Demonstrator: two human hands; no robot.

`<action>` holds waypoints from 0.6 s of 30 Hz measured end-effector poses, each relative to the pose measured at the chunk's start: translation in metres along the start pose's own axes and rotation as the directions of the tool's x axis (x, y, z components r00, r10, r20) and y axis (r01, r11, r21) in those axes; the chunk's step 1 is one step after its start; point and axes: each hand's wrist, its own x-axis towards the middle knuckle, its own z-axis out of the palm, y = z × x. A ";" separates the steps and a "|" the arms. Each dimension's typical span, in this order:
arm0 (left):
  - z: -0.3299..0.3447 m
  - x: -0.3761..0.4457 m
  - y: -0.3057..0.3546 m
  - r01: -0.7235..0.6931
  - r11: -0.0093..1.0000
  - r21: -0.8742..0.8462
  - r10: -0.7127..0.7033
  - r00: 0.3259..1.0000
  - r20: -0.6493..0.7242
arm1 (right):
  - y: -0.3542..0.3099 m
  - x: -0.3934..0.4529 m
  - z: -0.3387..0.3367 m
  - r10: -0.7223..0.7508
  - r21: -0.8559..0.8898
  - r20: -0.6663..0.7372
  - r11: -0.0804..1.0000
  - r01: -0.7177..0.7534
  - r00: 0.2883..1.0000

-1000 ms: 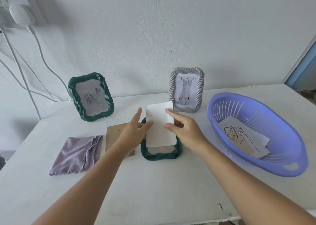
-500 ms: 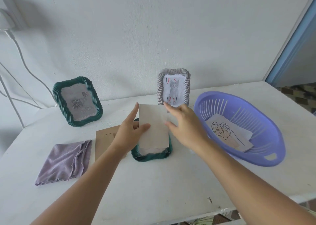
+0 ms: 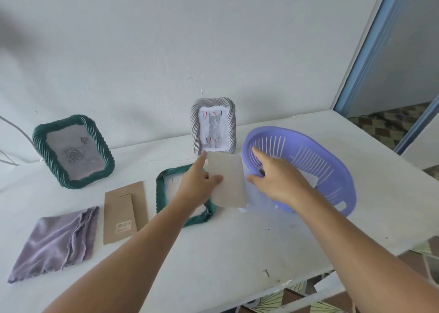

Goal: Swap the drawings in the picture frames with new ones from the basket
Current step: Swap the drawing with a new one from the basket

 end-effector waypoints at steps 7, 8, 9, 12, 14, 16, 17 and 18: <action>0.035 0.012 0.013 0.078 0.992 0.102 -0.082 0.996 0.040 | 0.008 0.004 -0.017 0.025 0.186 -0.101 0.983 -0.006 0.995; 0.039 0.012 0.015 0.080 0.990 0.114 -0.086 0.995 0.042 | 0.008 0.004 -0.018 0.025 0.196 -0.094 0.981 -0.006 0.995; 0.043 0.012 0.015 0.082 0.989 0.125 -0.088 0.995 0.044 | 0.008 0.004 -0.019 0.026 0.206 -0.088 0.979 -0.007 0.996; 0.053 0.015 0.015 0.083 0.988 0.134 -0.091 0.994 0.054 | 0.008 0.002 -0.016 0.031 0.228 -0.078 0.974 -0.012 0.996; 0.057 0.017 0.015 0.081 0.988 0.128 -0.090 0.994 0.067 | 0.007 0.002 -0.011 0.024 0.221 -0.075 0.975 -0.007 0.997; 0.059 0.017 0.015 0.079 0.988 0.133 -0.090 0.993 0.079 | 0.006 0.001 -0.006 0.021 0.218 -0.065 0.976 -0.007 0.998; 0.060 0.017 0.014 0.080 0.988 0.133 -0.092 0.992 0.082 | 0.006 0.001 -0.004 0.022 0.220 -0.058 0.975 -0.009 0.998; 0.061 0.016 0.014 0.082 0.988 0.130 -0.094 0.992 0.084 | 0.006 0.000 -0.001 0.025 0.222 -0.049 0.975 -0.014 0.998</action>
